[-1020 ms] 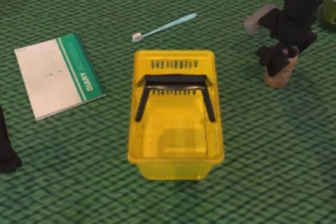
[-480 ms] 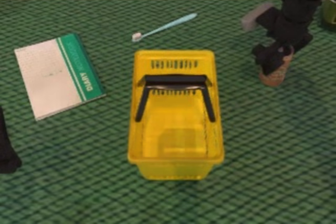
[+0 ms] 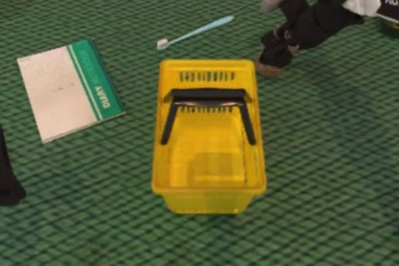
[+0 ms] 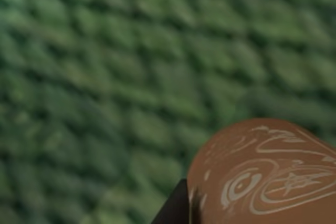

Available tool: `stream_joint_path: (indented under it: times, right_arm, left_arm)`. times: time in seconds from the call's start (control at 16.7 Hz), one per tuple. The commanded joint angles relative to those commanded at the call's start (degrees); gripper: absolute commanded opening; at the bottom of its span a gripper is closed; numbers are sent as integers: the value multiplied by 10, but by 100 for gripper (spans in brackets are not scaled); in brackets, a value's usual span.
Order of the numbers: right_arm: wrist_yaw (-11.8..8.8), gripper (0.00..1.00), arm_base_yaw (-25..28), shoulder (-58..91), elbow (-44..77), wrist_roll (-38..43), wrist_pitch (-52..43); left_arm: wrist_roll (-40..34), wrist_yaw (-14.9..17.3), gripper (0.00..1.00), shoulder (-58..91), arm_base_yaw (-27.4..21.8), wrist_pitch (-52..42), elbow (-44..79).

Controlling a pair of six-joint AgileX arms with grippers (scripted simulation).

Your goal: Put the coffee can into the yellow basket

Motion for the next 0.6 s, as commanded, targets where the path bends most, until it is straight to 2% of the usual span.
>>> stream_joint_path:
  times: [0.42,0.6]
  right_arm:
    - [-225,0,27,-106,-198,114,469]
    - [-312,0,38,-151,-285,160,645]
  left_arm:
    - [0,0,100,0,0,0,0]
    - [0,0,100,0,0,0,0]
